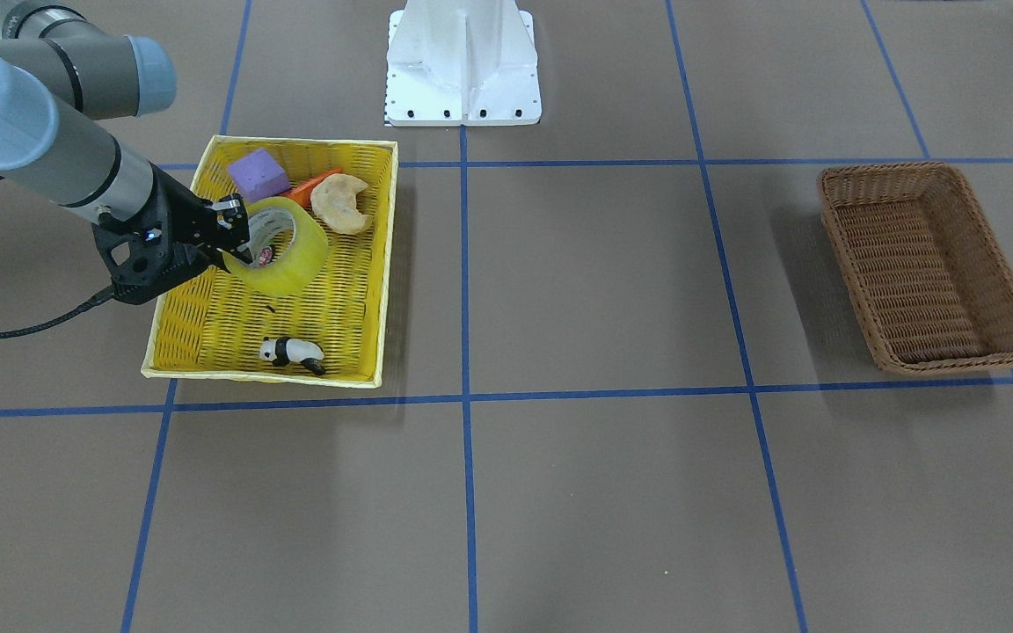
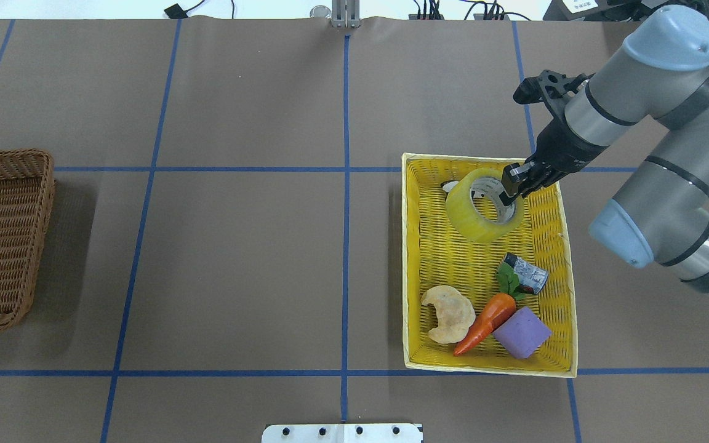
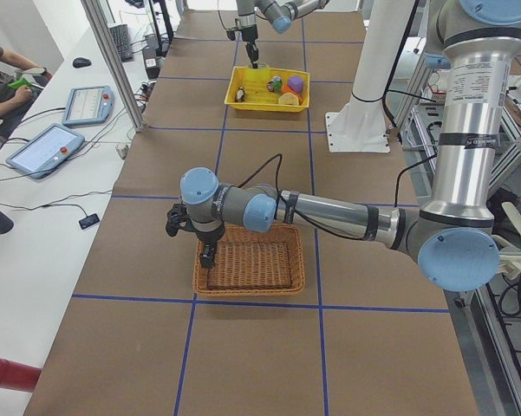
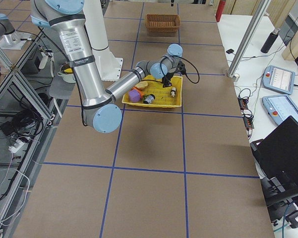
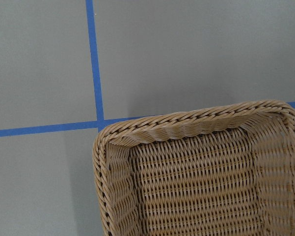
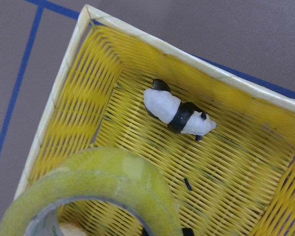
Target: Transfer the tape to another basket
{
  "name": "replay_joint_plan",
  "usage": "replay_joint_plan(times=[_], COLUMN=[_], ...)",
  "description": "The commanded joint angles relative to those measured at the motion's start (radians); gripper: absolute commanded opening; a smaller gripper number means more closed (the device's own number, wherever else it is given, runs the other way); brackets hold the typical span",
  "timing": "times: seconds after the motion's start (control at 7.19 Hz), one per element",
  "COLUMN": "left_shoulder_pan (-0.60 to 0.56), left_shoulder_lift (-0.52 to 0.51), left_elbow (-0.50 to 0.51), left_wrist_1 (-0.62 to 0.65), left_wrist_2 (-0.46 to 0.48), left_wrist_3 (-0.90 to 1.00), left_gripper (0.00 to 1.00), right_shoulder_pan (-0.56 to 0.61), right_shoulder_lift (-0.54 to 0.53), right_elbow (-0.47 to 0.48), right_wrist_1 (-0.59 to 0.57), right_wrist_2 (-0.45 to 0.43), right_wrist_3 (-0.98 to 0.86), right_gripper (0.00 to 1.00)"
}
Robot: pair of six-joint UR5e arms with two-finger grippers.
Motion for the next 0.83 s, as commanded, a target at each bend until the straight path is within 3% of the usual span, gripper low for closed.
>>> replay_joint_plan(times=[0.0, 0.28, 0.7], left_shoulder_pan=[0.000, 0.031, 0.167], left_shoulder_lift=[-0.013, -0.021, -0.117], left_elbow=[-0.021, -0.021, -0.009], left_wrist_1=[-0.028, -0.273, -0.607], left_wrist_2=[-0.143, -0.256, -0.256], left_wrist_3=[-0.065, -0.387, -0.867], left_gripper=[0.98, 0.98, 0.98], right_shoulder_pan=[-0.001, -0.041, -0.085], right_shoulder_lift=[0.010, 0.010, 0.015], right_elbow=[-0.002, -0.004, -0.009], right_wrist_1=[0.178, 0.407, 0.700], right_wrist_2=[0.068, 0.068, 0.034], right_wrist_3=[0.315, 0.529, 0.754], right_gripper=[0.00, 0.00, 0.00])
